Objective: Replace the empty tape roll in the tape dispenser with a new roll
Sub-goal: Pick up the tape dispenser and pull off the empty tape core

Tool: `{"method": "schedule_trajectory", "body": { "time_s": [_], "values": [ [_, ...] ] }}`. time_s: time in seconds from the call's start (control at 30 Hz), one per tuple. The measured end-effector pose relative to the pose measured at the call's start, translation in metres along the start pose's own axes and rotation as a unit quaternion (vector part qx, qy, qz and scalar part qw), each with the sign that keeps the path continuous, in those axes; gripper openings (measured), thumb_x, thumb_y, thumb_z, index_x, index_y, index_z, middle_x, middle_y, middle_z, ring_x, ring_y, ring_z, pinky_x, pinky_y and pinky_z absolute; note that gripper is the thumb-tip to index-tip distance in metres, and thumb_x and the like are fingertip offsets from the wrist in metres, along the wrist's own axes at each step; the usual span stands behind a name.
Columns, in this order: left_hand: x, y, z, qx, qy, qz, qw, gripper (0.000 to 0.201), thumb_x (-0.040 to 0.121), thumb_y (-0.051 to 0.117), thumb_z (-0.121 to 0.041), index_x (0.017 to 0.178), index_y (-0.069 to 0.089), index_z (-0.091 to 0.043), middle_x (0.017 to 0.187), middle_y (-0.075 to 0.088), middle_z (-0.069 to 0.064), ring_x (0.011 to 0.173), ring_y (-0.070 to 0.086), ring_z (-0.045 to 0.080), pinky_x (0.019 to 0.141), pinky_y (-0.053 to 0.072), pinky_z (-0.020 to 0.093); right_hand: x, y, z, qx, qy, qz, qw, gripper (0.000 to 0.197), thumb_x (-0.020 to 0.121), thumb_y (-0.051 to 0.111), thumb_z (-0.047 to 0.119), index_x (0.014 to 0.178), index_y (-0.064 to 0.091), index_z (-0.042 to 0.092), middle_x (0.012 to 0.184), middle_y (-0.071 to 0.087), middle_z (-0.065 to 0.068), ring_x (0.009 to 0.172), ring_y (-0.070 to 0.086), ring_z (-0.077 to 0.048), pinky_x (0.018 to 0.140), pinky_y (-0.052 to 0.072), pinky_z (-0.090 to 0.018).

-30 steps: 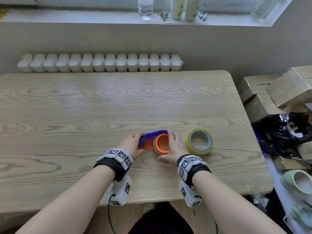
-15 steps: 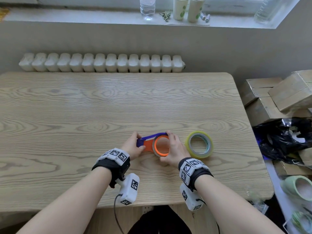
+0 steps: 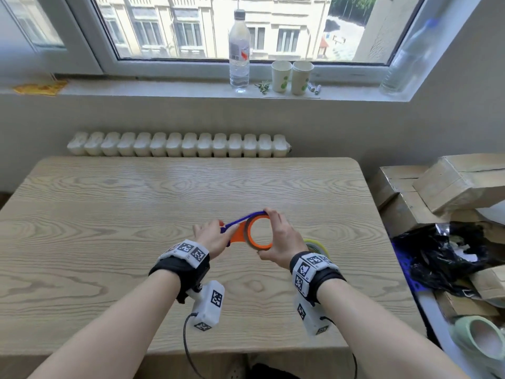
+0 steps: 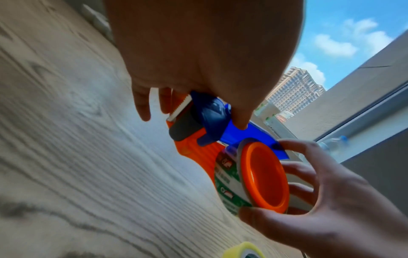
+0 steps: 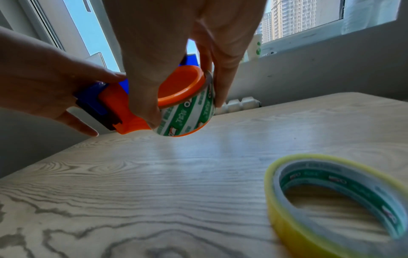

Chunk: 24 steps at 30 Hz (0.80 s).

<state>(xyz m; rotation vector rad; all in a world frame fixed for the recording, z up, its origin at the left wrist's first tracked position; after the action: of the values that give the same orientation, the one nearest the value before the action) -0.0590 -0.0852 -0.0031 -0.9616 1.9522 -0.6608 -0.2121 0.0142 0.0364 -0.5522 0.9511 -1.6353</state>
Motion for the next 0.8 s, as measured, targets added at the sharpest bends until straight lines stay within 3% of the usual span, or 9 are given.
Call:
{"method": "schedule_trajectory", "body": {
  "time_s": [0.17, 0.3, 0.5, 0.6, 0.8],
  "values": [
    [-0.004, -0.020, -0.023, -0.039, 0.034, -0.025, 0.998, 0.062, 0.083, 0.038, -0.064, 0.109, 0.055, -0.010, 0.103, 0.067, 0.017, 0.108, 0.055, 0.034, 0.097, 0.039, 0.043, 0.004, -0.027, 0.008, 0.003, -0.019, -0.031, 0.999, 0.104, 0.059, 0.080, 0.019, 0.142, 0.018, 0.023, 0.131, 0.042, -0.005, 0.117, 0.049, -0.026, 0.086, 0.049, -0.038],
    [-0.004, -0.028, -0.034, -0.076, 0.064, -0.038, 0.994, 0.086, 0.067, 0.030, -0.078, 0.111, 0.054, -0.008, 0.101, 0.067, 0.019, 0.099, 0.061, 0.036, 0.092, 0.046, 0.049, 0.007, -0.044, 0.010, 0.021, -0.014, -0.064, 0.998, 0.114, 0.061, 0.082, 0.020, 0.146, 0.005, 0.020, 0.144, 0.036, -0.006, 0.127, 0.044, -0.024, 0.095, 0.046, -0.037],
    [-0.007, -0.034, -0.044, -0.090, 0.080, -0.055, 0.991, 0.091, 0.062, 0.023, -0.079, 0.111, 0.056, -0.009, 0.101, 0.068, 0.021, 0.098, 0.061, 0.039, 0.092, 0.046, 0.051, 0.011, -0.053, 0.011, -0.013, -0.034, -0.075, 0.996, 0.105, 0.062, 0.082, 0.026, 0.145, 0.018, 0.012, 0.144, 0.036, -0.006, 0.132, 0.039, -0.023, 0.102, 0.041, -0.033],
    [-0.013, -0.037, -0.048, -0.089, 0.084, -0.054, 0.991, 0.075, 0.073, 0.031, -0.073, 0.120, 0.051, -0.019, 0.103, 0.066, 0.020, 0.101, 0.059, 0.038, 0.093, 0.046, 0.051, 0.010, -0.053, 0.012, -0.010, -0.038, -0.080, 0.996, 0.103, 0.062, 0.082, 0.027, 0.143, 0.021, 0.011, 0.142, 0.037, -0.006, 0.132, 0.038, -0.022, 0.105, 0.038, -0.031],
    [-0.017, -0.041, -0.043, -0.065, 0.089, -0.062, 0.992, 0.048, 0.091, 0.038, -0.050, 0.125, 0.047, -0.018, 0.105, 0.066, 0.020, 0.107, 0.054, 0.038, 0.098, 0.040, 0.049, 0.008, -0.051, 0.014, 0.007, -0.035, -0.082, 0.996, 0.102, 0.059, 0.083, 0.034, 0.139, 0.025, 0.011, 0.138, 0.038, -0.005, 0.123, 0.046, -0.021, 0.099, 0.045, -0.034]
  ]
}}
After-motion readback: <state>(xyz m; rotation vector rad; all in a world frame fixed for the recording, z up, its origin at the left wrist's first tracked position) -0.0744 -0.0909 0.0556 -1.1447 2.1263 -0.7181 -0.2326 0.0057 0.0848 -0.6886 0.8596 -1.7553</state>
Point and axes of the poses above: each hand's wrist, its own x-axis towards the middle knuckle, its own y-axis out of the palm, z = x × y, the point moved 8 cm from there along x, towards the middle knuckle
